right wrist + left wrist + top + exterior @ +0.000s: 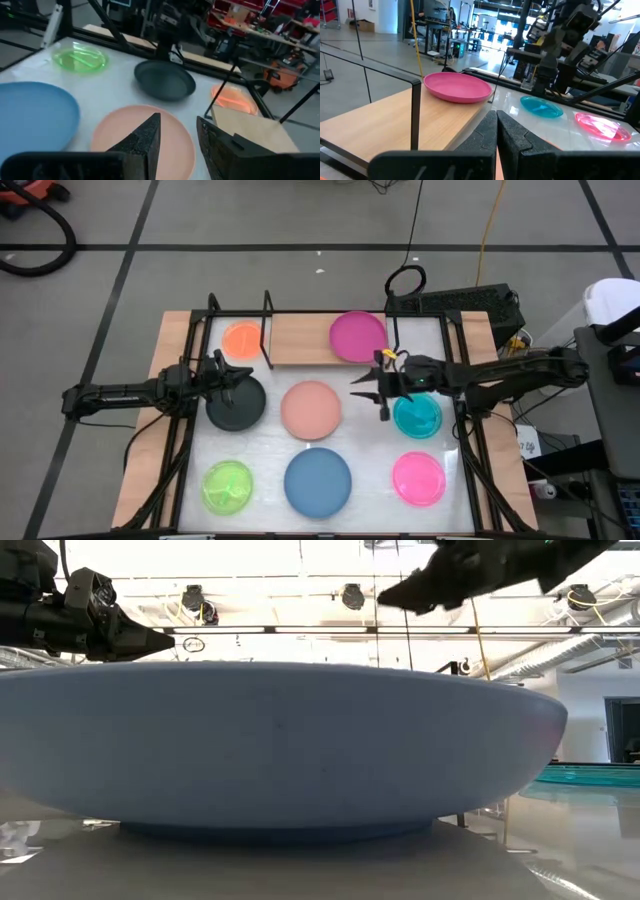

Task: Place and stack plates onto a shelf
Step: Stack the black plate on the pink plate

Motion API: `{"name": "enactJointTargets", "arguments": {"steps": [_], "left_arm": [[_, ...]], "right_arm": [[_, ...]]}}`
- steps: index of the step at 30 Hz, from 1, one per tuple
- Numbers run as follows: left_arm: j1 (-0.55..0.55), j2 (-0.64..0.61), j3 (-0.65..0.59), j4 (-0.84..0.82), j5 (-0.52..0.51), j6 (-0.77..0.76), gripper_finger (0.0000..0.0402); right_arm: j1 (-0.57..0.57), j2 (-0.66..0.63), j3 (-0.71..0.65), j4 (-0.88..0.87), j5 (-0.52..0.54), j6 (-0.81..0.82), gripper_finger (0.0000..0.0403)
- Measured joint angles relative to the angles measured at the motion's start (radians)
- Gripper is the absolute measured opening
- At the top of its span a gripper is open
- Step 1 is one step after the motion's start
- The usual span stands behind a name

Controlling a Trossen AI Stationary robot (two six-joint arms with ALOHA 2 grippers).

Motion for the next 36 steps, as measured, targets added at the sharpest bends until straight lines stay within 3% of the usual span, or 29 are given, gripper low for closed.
{"name": "enactJointTargets", "arguments": {"steps": [8, 13, 21, 29, 36], "left_arm": [[0.0, 0.0, 0.0, 0.0, 0.0, 0.0, 0.0004], [0.0, 0.0, 0.0, 0.0, 0.0, 0.0, 0.0004], [0.0, 0.0, 0.0, 0.0, 0.0, 0.0, 0.0004], [0.0, 0.0, 0.0, 0.011, -0.001, 0.031, 0.0004], [0.0, 0.0, 0.0, 0.045, -0.001, -0.063, 0.0004]], "right_arm": [[0.044, -0.056, -0.023, -0.114, 0.0, 0.103, 0.0112], [0.062, -0.044, -0.125, 0.032, 0.0, 0.118, 0.0112], [0.07, -0.045, -0.219, 0.414, -0.001, 0.115, 0.0112], [0.069, -0.045, -0.201, 0.436, 0.0, 0.047, 0.0112], [0.067, -0.02, -0.19, 0.507, 0.0, 0.029, 0.0112]]}}
